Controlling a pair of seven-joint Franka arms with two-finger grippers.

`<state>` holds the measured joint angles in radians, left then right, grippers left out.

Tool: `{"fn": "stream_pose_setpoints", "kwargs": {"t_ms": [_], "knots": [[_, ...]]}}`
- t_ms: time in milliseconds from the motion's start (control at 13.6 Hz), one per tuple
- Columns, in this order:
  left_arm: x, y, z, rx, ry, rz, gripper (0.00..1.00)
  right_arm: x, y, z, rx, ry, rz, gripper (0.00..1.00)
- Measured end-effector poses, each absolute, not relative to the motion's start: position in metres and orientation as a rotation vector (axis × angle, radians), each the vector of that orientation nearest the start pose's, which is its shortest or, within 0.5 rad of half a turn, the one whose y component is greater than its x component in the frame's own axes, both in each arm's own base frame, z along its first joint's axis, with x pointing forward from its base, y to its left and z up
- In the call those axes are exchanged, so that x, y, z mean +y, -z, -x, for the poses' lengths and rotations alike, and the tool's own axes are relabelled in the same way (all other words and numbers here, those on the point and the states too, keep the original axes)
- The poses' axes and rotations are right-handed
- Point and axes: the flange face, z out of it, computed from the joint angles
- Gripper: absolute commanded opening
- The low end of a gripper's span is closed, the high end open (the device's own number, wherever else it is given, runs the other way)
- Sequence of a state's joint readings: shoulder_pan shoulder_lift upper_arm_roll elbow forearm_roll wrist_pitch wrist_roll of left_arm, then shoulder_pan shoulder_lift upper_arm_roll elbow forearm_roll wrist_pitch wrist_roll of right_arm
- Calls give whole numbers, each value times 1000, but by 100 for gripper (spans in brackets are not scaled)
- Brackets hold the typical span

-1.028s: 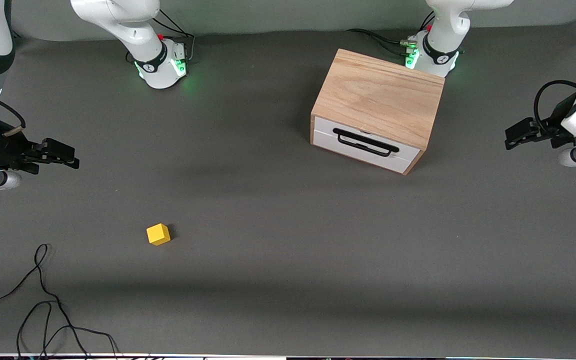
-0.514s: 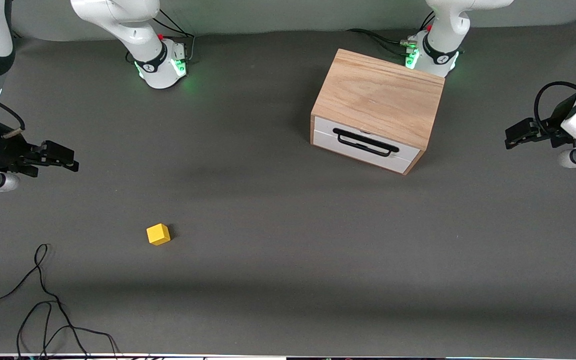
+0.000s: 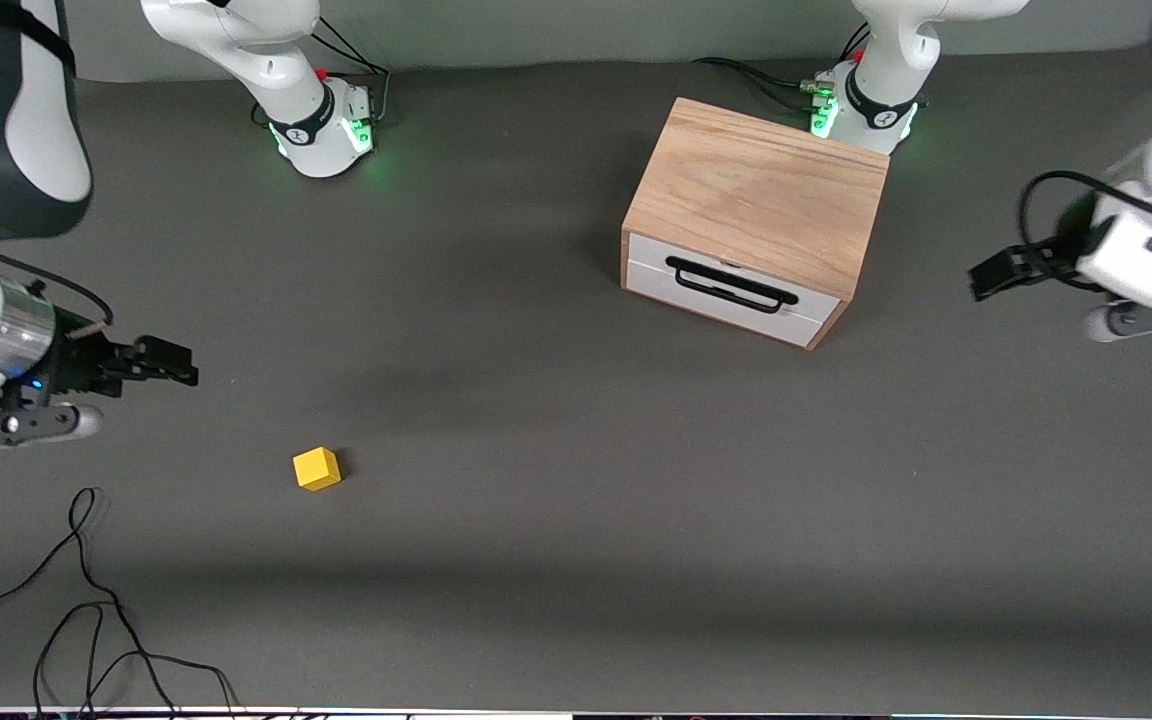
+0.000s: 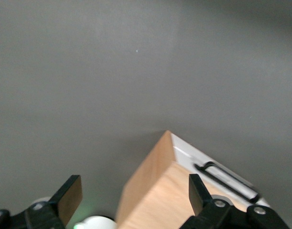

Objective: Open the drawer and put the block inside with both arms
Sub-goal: 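Reach the left gripper to the drawer handle while the right gripper approaches the cube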

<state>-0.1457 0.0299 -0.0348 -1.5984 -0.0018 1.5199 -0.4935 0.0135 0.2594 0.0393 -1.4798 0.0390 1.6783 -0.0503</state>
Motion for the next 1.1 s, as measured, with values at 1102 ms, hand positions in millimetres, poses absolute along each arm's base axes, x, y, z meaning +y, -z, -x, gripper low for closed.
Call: {"fn": "stream_pose_setpoints", "kwargs": {"t_ms": [1102], "knots": [[-322,-520,-490,-1622,-275,2493,100,37,-481,-654,-149,-99,3085,100]]}}
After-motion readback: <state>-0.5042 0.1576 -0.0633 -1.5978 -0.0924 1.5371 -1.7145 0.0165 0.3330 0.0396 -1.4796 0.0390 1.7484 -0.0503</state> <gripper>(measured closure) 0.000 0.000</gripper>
